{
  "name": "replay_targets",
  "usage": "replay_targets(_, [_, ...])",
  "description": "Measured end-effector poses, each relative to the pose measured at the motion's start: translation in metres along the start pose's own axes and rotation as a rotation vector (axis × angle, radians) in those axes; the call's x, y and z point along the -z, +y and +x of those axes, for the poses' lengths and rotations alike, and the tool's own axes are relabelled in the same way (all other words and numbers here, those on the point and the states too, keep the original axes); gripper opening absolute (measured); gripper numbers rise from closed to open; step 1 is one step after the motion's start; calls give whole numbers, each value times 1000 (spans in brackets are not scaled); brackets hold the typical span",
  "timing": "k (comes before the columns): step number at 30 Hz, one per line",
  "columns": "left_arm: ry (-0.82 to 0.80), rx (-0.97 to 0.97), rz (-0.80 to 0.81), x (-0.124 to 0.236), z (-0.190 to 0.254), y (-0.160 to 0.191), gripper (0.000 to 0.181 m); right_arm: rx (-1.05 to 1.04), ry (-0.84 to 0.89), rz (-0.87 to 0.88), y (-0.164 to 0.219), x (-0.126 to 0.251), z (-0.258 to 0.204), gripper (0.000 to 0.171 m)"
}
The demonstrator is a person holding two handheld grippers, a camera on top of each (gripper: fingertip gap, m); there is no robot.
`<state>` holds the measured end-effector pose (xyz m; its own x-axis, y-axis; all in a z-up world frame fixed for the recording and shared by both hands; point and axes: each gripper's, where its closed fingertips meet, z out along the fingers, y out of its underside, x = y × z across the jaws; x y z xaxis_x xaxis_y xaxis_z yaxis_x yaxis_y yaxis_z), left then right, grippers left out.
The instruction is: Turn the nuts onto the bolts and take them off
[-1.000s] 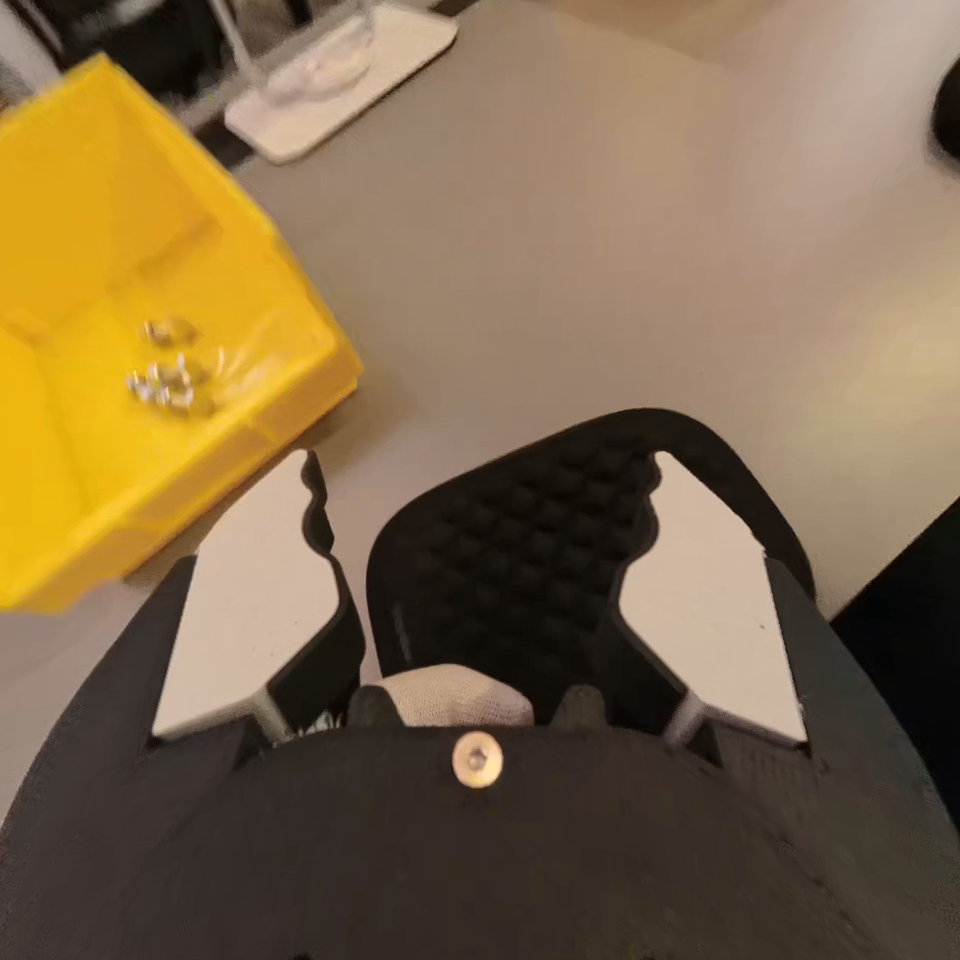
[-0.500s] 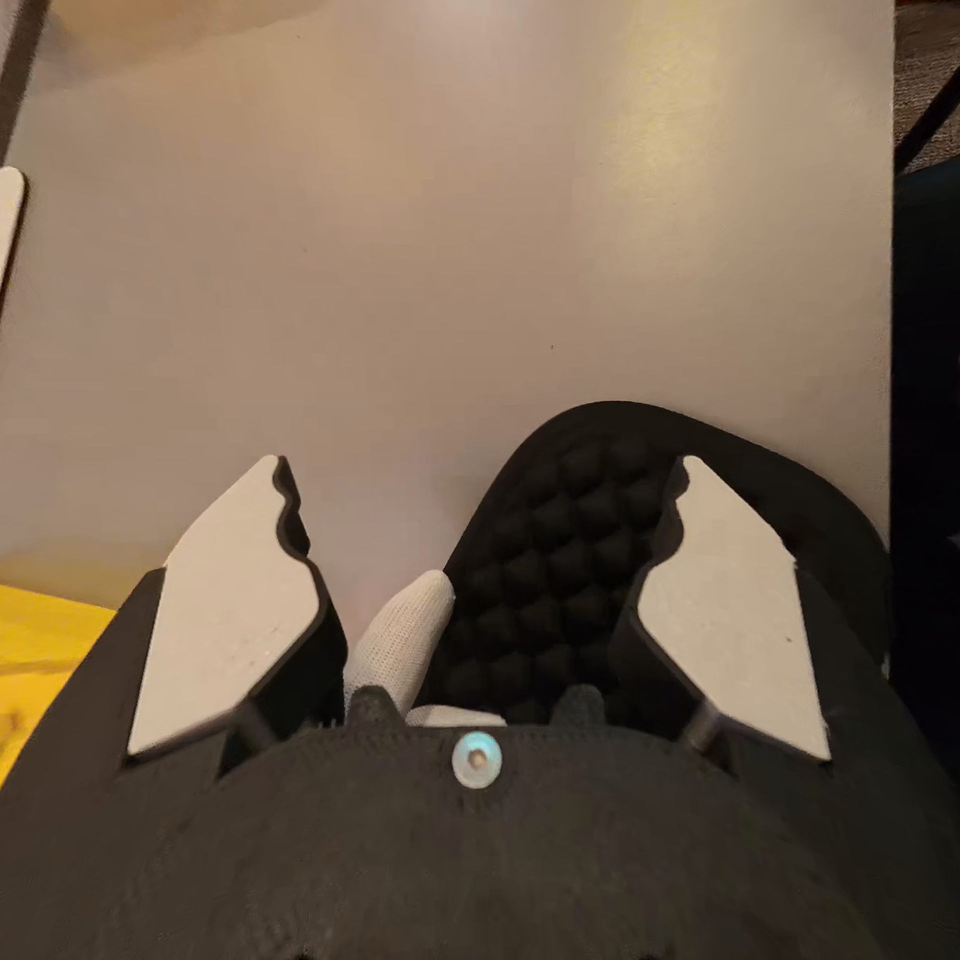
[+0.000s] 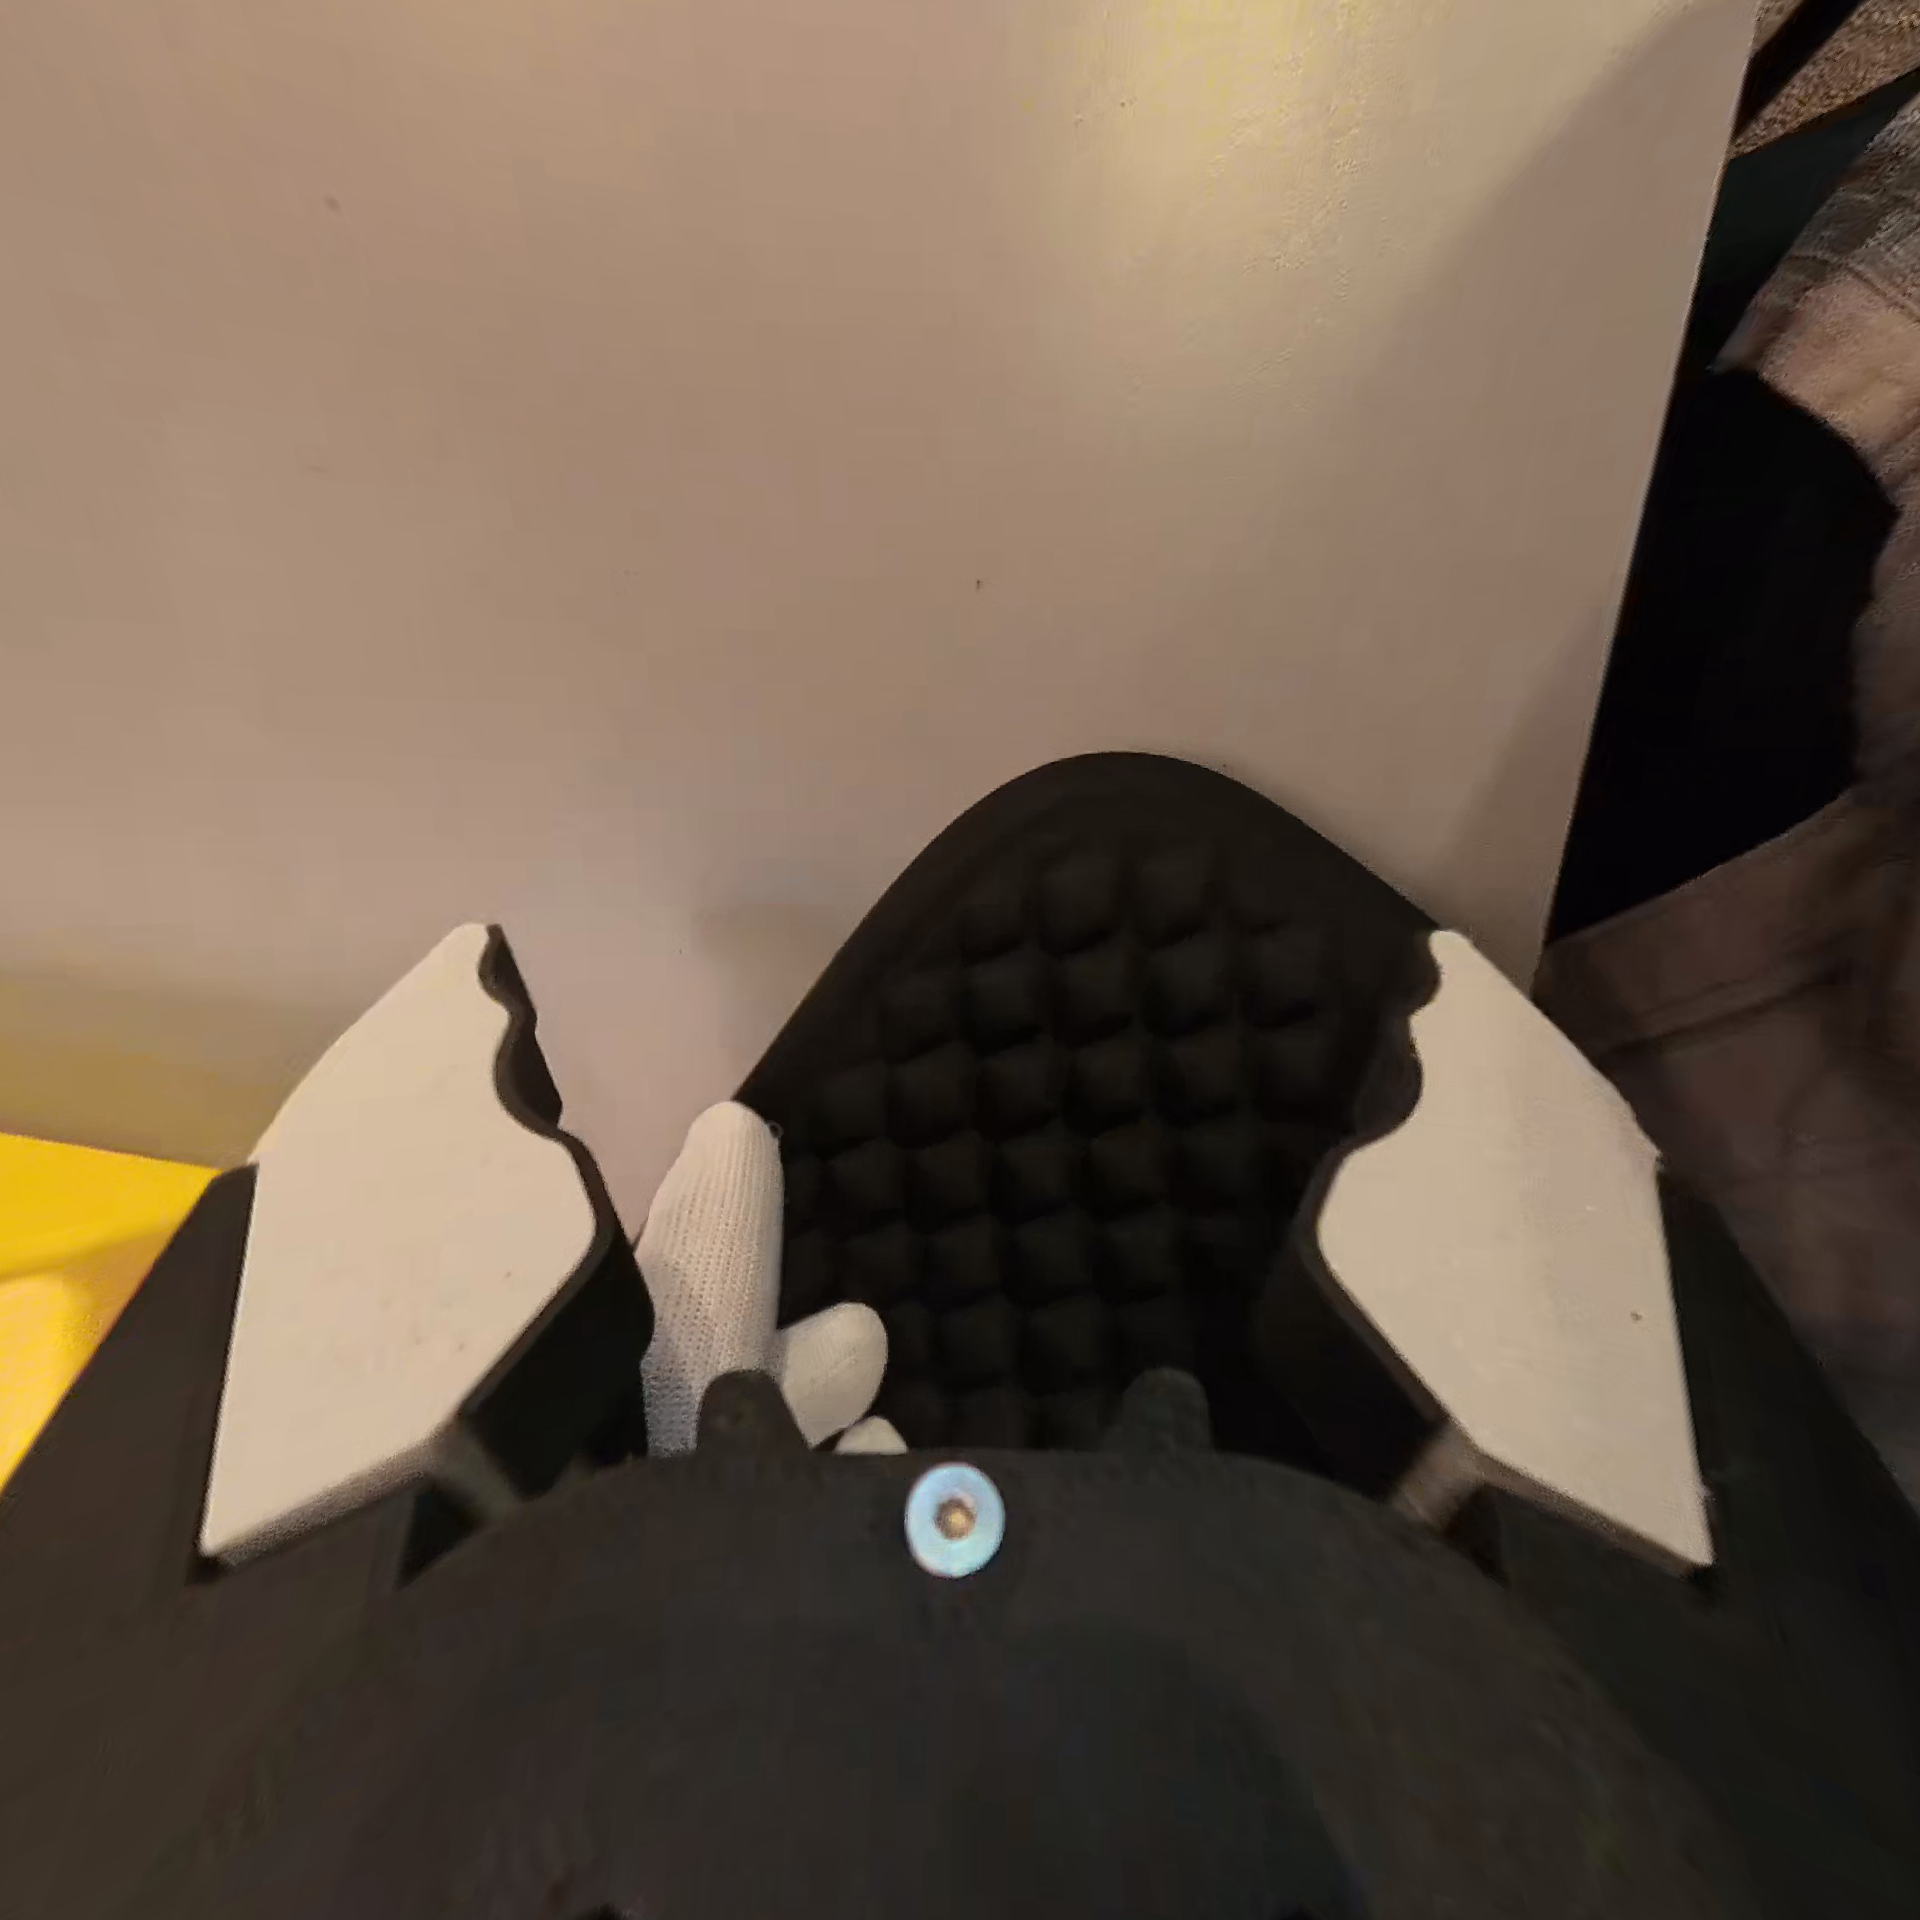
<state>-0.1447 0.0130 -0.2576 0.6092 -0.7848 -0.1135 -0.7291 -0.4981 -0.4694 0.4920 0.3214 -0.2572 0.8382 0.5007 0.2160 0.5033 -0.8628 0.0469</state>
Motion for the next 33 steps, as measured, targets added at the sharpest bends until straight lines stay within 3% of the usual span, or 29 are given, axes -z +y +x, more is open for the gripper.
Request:
replay_targets(6, [-148,90,109,17,-3,2,147,-19,-28,38,1,7,-3,72])
replay_targets(10, [-166,104,60,18,-2,0,147,-25,-41,31,2,11,0,75])
replay_targets(33, [-411,588,-90,31,-60,-7,147,-57,-75,37,4,39,6,75])
